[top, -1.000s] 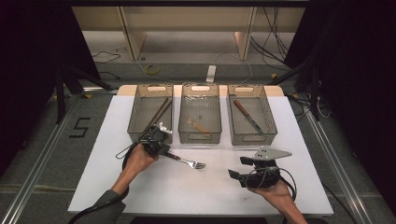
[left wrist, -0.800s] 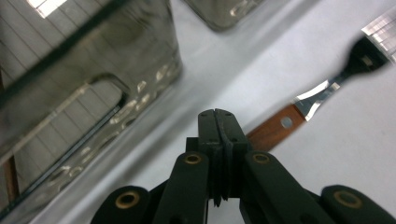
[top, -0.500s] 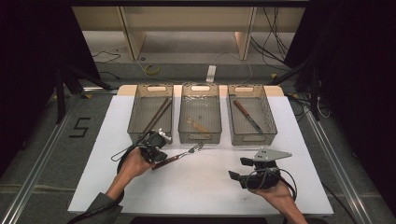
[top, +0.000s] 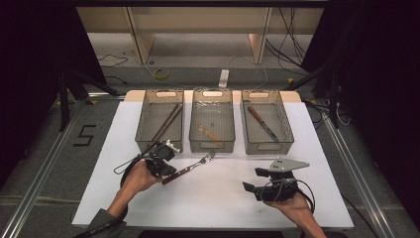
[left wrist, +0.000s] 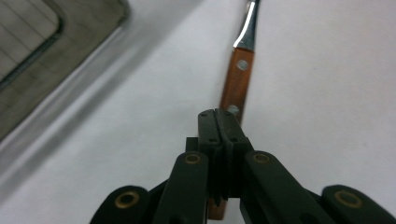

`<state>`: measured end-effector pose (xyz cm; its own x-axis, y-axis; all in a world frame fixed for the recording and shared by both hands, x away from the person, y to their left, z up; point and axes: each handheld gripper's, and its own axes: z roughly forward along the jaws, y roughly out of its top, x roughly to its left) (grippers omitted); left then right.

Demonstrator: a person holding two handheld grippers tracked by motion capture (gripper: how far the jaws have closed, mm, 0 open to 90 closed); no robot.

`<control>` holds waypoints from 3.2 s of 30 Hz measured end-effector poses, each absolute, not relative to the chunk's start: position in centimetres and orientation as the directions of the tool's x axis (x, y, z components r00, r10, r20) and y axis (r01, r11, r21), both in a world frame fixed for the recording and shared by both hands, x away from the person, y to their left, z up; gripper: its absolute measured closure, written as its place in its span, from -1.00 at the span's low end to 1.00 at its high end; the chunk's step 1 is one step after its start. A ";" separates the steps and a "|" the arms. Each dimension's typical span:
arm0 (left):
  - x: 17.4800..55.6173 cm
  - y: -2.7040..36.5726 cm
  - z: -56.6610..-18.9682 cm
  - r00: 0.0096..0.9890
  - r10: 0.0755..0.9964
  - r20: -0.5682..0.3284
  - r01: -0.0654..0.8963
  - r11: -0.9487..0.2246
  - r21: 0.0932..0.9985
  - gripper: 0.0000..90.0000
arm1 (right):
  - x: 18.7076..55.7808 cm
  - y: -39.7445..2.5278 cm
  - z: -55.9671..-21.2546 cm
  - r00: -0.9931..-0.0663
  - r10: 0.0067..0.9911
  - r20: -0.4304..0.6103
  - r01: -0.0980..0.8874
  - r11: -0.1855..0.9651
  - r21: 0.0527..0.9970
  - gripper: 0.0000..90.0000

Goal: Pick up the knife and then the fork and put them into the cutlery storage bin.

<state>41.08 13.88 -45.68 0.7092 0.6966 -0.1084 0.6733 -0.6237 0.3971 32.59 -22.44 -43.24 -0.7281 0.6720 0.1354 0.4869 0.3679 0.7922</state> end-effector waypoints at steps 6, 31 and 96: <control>40.6 13.5 -45.5 0.719 0.690 -0.080 0.658 -0.639 0.397 0.97 | 32.6 -22.5 -43.2 -0.727 0.674 0.135 0.486 0.365 0.794 -0.31; 41.1 12.8 -46.0 0.731 0.682 -0.026 0.655 -0.690 0.309 -0.11 | 32.6 -22.3 -43.3 -0.737 0.662 0.135 0.485 0.379 0.788 -0.31; 36.9 8.0 -42.8 0.881 0.435 -0.187 0.473 -0.816 0.332 0.67 | 30.7 -17.8 -42.2 -0.861 0.509 -0.011 0.282 0.494 0.823 -0.46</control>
<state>36.90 8.01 -42.79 0.8809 0.4350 -0.1866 0.4733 -0.8159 0.3322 30.69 -17.76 -42.17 -0.8609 0.5087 -0.0109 0.2816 0.4941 0.8226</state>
